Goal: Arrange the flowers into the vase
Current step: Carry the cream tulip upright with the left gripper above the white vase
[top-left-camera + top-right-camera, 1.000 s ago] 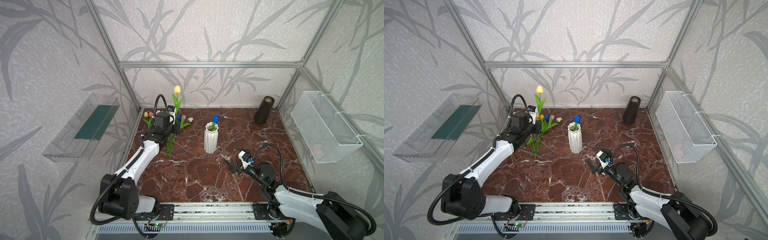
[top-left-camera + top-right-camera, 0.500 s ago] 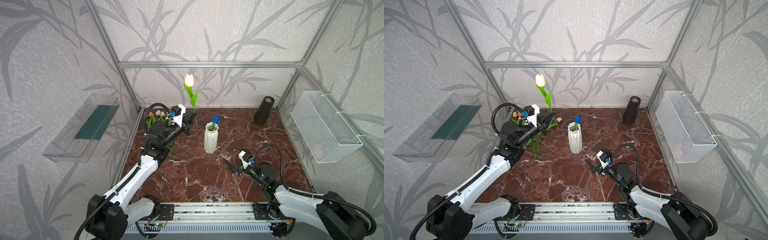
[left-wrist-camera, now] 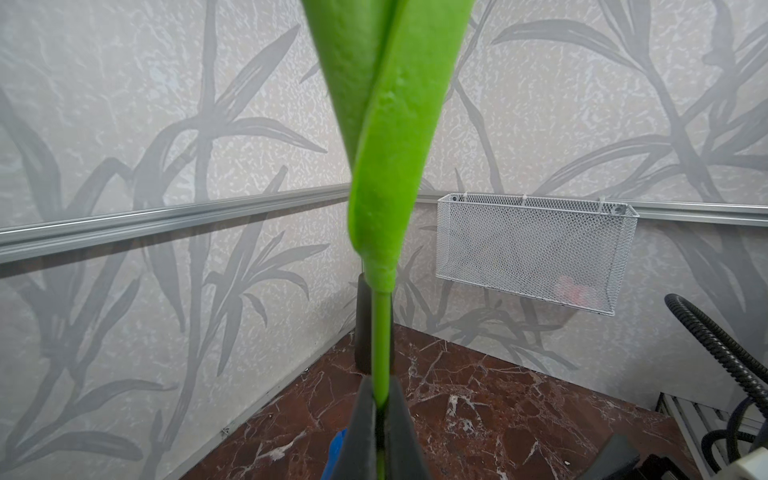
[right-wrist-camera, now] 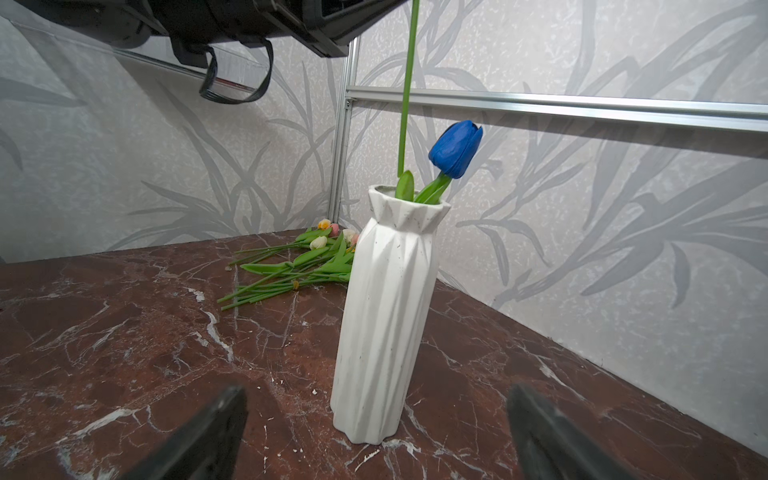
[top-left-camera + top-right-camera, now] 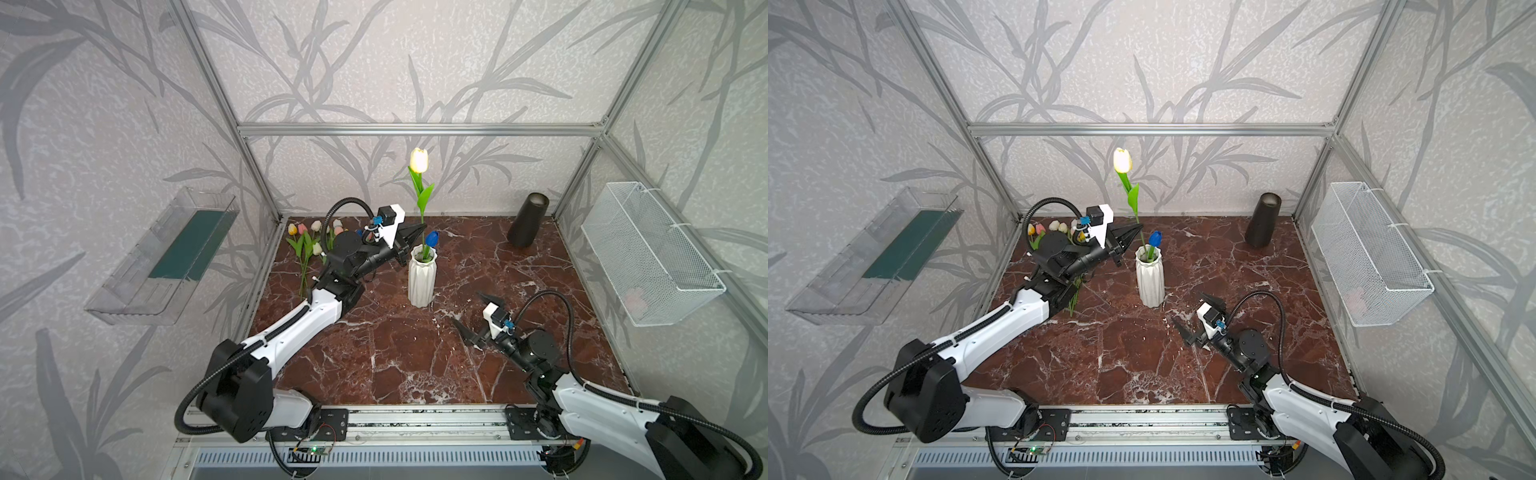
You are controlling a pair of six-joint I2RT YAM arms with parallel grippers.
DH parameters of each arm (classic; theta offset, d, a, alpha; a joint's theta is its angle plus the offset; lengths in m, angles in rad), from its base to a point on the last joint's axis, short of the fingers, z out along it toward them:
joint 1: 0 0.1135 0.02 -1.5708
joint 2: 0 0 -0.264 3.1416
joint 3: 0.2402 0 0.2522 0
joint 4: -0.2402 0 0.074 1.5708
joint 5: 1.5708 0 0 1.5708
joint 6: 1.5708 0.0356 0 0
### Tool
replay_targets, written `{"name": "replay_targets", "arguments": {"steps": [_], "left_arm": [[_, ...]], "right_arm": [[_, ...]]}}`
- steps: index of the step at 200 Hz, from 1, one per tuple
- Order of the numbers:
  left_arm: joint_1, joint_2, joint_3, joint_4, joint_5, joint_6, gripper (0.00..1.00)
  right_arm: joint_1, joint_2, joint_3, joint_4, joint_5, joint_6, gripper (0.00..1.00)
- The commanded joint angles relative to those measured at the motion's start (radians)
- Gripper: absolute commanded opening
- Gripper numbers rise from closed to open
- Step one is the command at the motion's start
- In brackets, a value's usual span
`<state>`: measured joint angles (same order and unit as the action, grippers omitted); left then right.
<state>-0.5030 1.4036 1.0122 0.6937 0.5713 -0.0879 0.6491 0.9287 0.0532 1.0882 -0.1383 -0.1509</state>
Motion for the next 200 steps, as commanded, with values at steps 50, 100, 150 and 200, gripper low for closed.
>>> {"name": "replay_targets", "arguments": {"steps": [50, 100, 150, 200], "left_arm": [[-0.003, 0.043, -0.018, 0.002, -0.014, 0.025, 0.00], [-0.004, 0.019, -0.030, -0.113, -0.042, 0.082, 0.00], [-0.004, 0.045, -0.030, -0.143, -0.064, 0.100, 0.00], [-0.004, 0.032, -0.034, -0.116, -0.053, 0.081, 0.00]], "right_arm": [[0.006, 0.006, 0.000, 0.024, 0.009, 0.001, 0.98], [0.006, 0.027, 0.003, 0.033, 0.008, 0.000, 0.98], [0.006, 0.035, 0.006, 0.032, 0.006, -0.004, 0.98], [0.006, 0.035, 0.007, 0.026, 0.009, -0.006, 0.98]]}}
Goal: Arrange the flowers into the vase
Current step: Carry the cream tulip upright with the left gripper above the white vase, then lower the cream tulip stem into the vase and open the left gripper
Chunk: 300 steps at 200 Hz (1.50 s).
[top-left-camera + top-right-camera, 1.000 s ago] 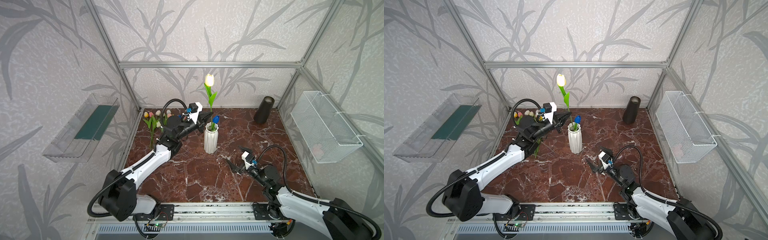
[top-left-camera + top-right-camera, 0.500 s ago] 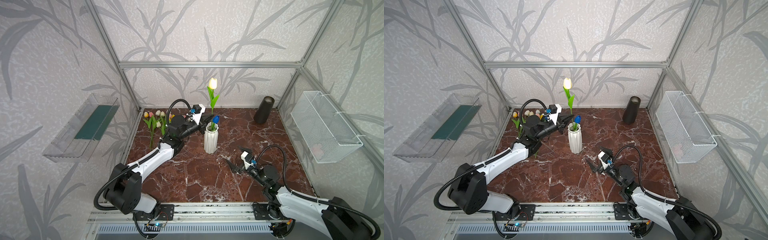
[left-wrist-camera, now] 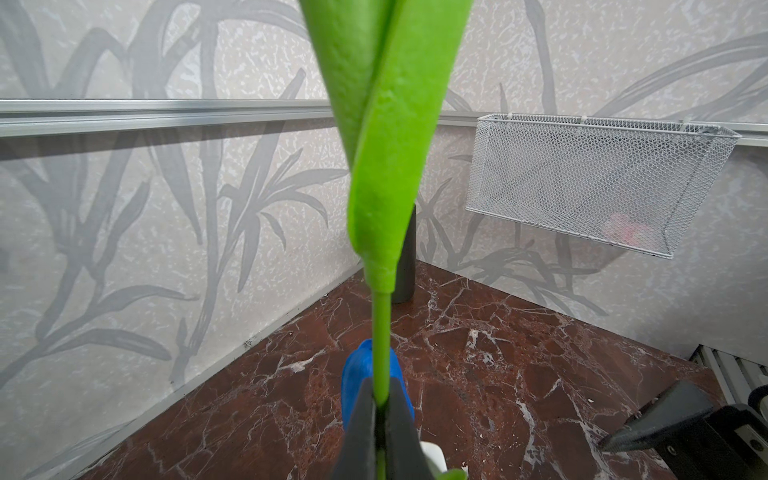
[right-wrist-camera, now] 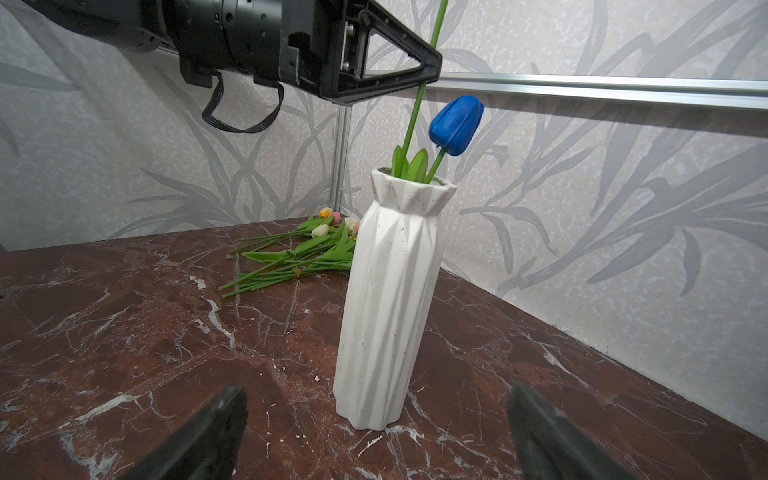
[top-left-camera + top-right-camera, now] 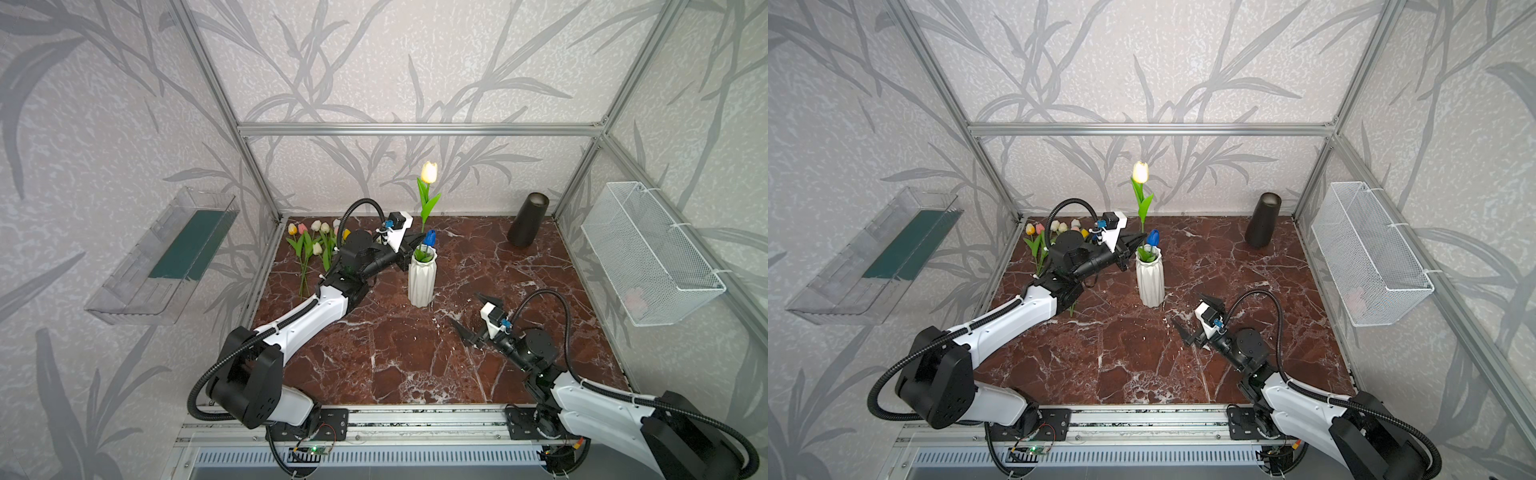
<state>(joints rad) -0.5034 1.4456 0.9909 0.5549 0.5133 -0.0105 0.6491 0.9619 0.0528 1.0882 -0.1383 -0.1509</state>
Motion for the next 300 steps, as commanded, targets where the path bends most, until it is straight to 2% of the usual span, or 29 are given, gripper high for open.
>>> {"name": "replay_targets", "arguments": {"steps": [1, 55, 148, 173, 190, 250, 253, 260, 274, 286, 300], "left_arm": [[-0.004, -0.010, -0.012, 0.023, 0.004, 0.002, 0.00], [-0.002, -0.054, 0.030, -0.014, 0.018, -0.015, 0.00], [-0.003, 0.006, 0.003, -0.022, 0.007, 0.006, 0.00], [-0.003, 0.009, -0.003, -0.047, 0.020, 0.016, 0.14], [-0.004, -0.004, -0.012, -0.068, 0.005, 0.028, 0.30], [-0.001, -0.098, -0.023, -0.237, -0.064, 0.120, 0.31], [0.000, -0.106, -0.024, -0.250, -0.068, 0.127, 0.33], [0.002, -0.128, -0.027, -0.278, -0.078, 0.143, 0.42], [0.009, -0.176, -0.036, -0.321, -0.087, 0.175, 0.43], [0.019, -0.223, -0.063, -0.320, -0.137, 0.162, 0.54], [0.049, -0.277, -0.109, -0.286, -0.172, 0.170, 0.60]], "right_arm": [[0.006, 0.002, 0.008, 0.026, 0.009, -0.006, 0.98], [0.006, 0.013, 0.009, 0.031, 0.008, -0.006, 0.98], [0.006, 0.006, 0.010, 0.026, 0.006, -0.004, 0.98], [0.006, 0.003, 0.011, 0.021, 0.006, -0.005, 0.98], [0.006, 0.005, 0.012, 0.022, 0.006, -0.005, 0.98], [0.006, 0.012, 0.012, 0.027, 0.006, -0.001, 0.98], [0.006, 0.012, 0.012, 0.027, 0.006, -0.002, 0.98], [0.006, 0.011, 0.011, 0.027, 0.008, -0.003, 0.98], [0.006, 0.012, 0.012, 0.026, 0.009, -0.004, 0.98], [0.006, 0.012, 0.012, 0.027, 0.008, -0.002, 0.98], [0.006, 0.014, 0.013, 0.027, 0.005, 0.001, 0.98]]}}
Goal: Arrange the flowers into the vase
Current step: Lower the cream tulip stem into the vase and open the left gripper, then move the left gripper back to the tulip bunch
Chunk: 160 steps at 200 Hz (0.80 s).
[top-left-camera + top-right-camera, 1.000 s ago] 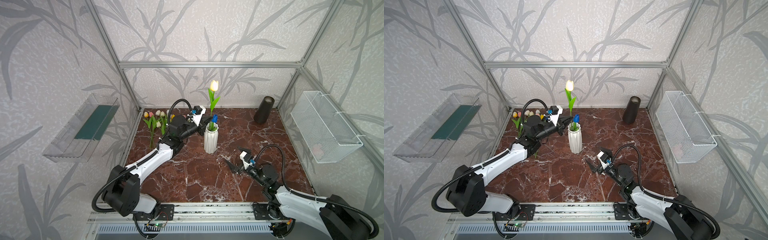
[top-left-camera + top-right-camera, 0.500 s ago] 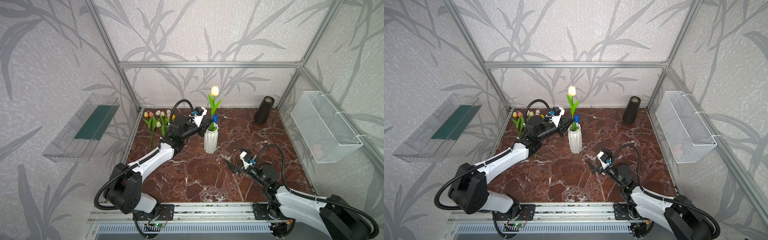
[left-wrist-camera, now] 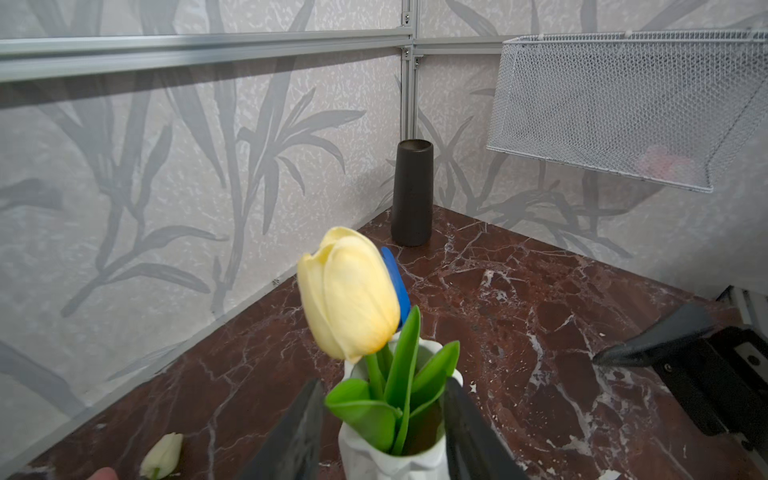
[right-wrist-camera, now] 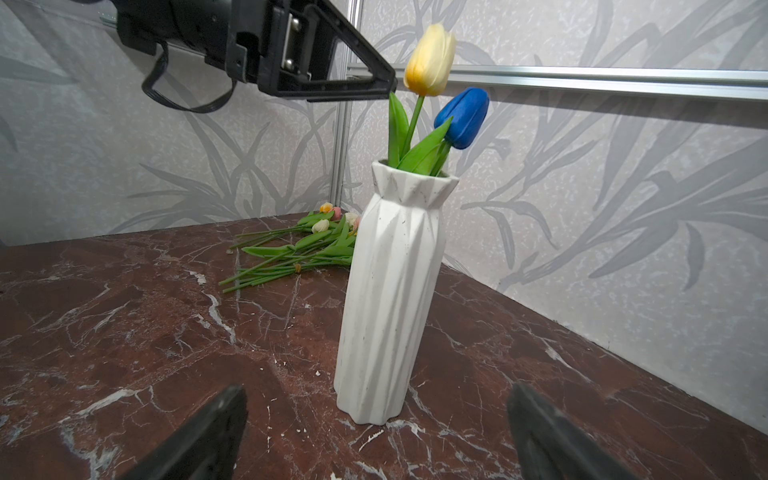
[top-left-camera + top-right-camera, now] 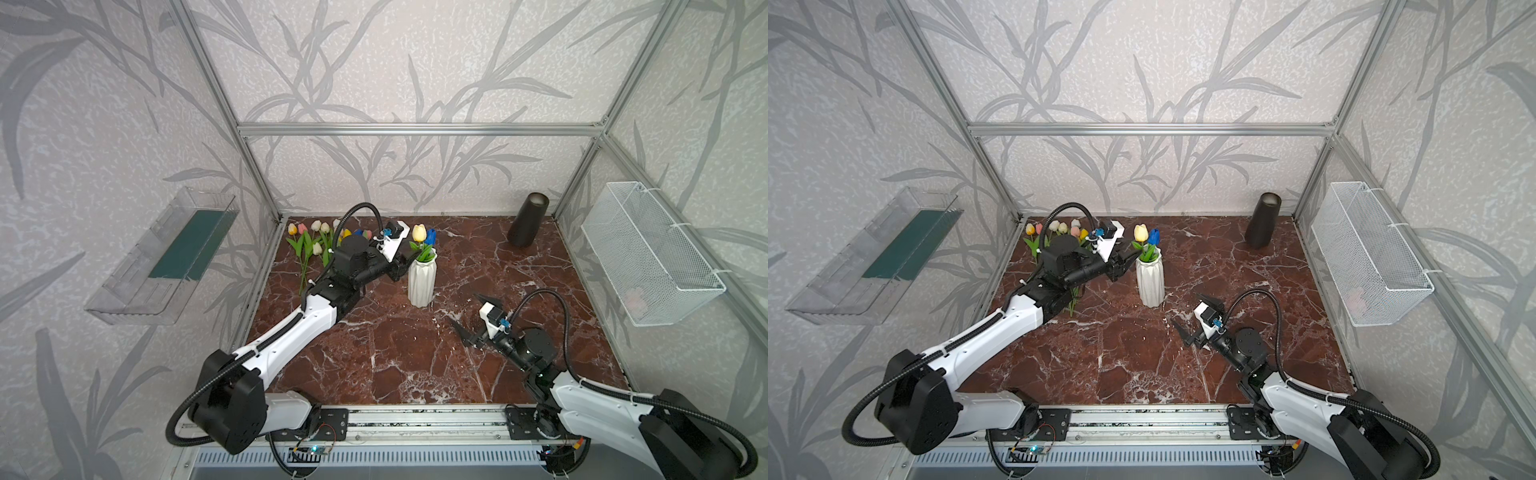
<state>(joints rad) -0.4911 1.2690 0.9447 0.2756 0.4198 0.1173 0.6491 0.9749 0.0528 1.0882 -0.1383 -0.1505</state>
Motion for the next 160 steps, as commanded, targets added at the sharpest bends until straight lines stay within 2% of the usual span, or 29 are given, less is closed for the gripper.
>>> {"name": "replay_targets", "arguments": {"steps": [1, 16, 23, 28, 50, 68, 87, 102, 116, 124, 132, 140, 157, 160], "left_arm": [[0.042, -0.103, -0.064, -0.005, -0.080, 0.041, 0.60], [0.117, -0.139, -0.094, 0.017, -0.067, -0.004, 0.61], [0.158, -0.142, -0.108, 0.036, -0.099, -0.045, 0.69], [0.185, -0.135, -0.110, 0.032, -0.149, -0.082, 0.73], [0.280, -0.046, -0.028, -0.180, -0.477, -0.229, 0.73], [0.360, 0.099, 0.093, -0.434, -0.631, -0.303, 0.71], [0.424, 0.280, 0.208, -0.631, -0.673, -0.304, 0.68], [0.463, 0.382, 0.277, -0.724, -0.644, -0.314, 0.66], [0.482, 0.455, 0.339, -0.795, -0.693, -0.300, 0.63], [0.497, 0.492, 0.373, -0.833, -0.714, -0.290, 0.60], [0.519, 0.530, 0.410, -0.866, -0.722, -0.282, 0.53], [0.542, 0.565, 0.442, -0.897, -0.714, -0.272, 0.45], [0.588, 0.624, 0.483, -0.905, -0.643, -0.231, 0.44], [0.595, 0.633, 0.492, -0.907, -0.631, -0.224, 0.41]], "right_arm": [[0.006, 0.001, 0.013, 0.027, 0.005, 0.000, 0.98], [0.006, 0.001, 0.013, 0.029, 0.003, 0.002, 0.98], [0.006, 0.000, 0.013, 0.029, 0.003, 0.002, 0.98], [0.006, -0.001, 0.013, 0.029, 0.003, 0.002, 0.98], [0.006, 0.005, 0.015, 0.027, 0.003, 0.003, 0.98], [0.006, 0.011, 0.014, 0.034, 0.003, 0.005, 0.98], [0.006, 0.015, 0.015, 0.035, 0.002, 0.006, 0.98], [0.006, 0.018, 0.017, 0.036, 0.002, 0.006, 0.98], [0.006, 0.021, 0.017, 0.037, 0.000, 0.005, 0.98], [0.006, 0.020, 0.016, 0.036, -0.001, 0.005, 0.98], [0.006, 0.019, 0.018, 0.035, -0.001, 0.005, 0.98], [0.006, 0.018, 0.016, 0.033, -0.002, 0.006, 0.98], [0.006, 0.019, 0.017, 0.033, -0.003, 0.006, 0.98], [0.006, 0.018, 0.017, 0.033, -0.003, 0.006, 0.98]]}}
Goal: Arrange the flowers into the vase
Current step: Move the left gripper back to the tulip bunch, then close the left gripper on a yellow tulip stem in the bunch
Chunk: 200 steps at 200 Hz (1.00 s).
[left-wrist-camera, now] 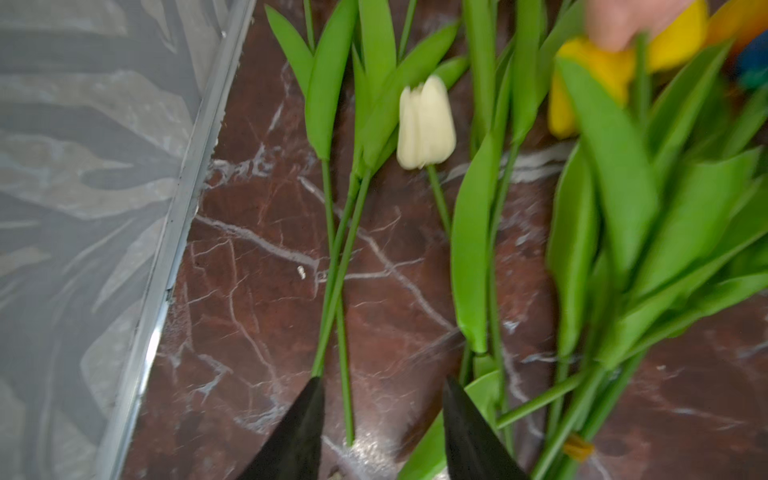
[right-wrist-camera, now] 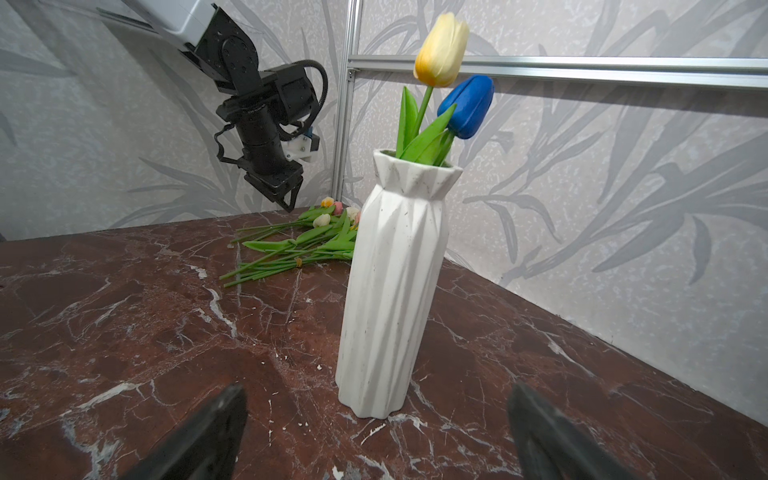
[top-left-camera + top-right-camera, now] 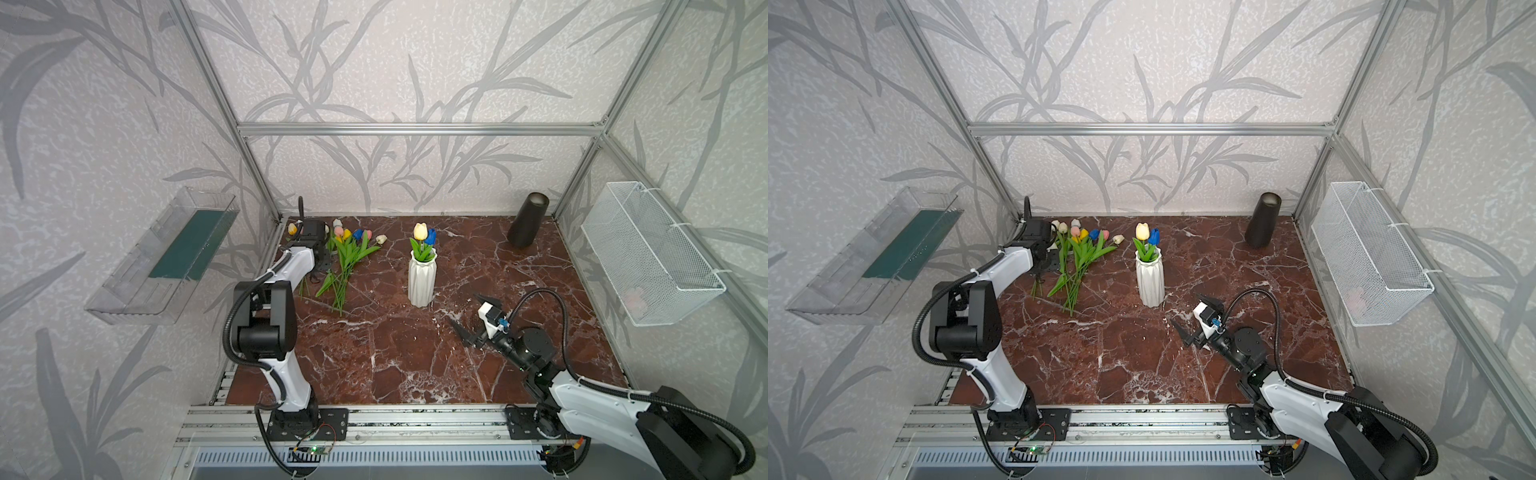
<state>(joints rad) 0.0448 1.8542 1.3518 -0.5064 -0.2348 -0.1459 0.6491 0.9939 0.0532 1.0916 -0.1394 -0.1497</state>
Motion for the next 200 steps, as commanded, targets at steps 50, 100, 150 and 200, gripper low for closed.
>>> {"name": "replay_targets", "arguments": {"steps": [50, 100, 150, 200], "left_arm": [[0.087, 0.219, 0.250, -0.242, 0.012, 0.126, 0.40], [0.090, 0.295, 0.280, -0.257, 0.063, 0.132, 0.27], [0.084, 0.289, 0.281, -0.265, 0.008, 0.117, 0.04], [0.057, 0.270, 0.316, -0.302, -0.008, 0.106, 0.00]], "right_arm": [[0.006, 0.014, 0.017, 0.040, -0.006, 0.005, 0.98], [0.006, 0.006, 0.017, 0.031, 0.005, -0.001, 0.98], [0.006, 0.014, 0.019, 0.033, -0.001, 0.001, 0.98], [0.006, 0.026, 0.019, 0.042, -0.008, 0.001, 0.98]]}}
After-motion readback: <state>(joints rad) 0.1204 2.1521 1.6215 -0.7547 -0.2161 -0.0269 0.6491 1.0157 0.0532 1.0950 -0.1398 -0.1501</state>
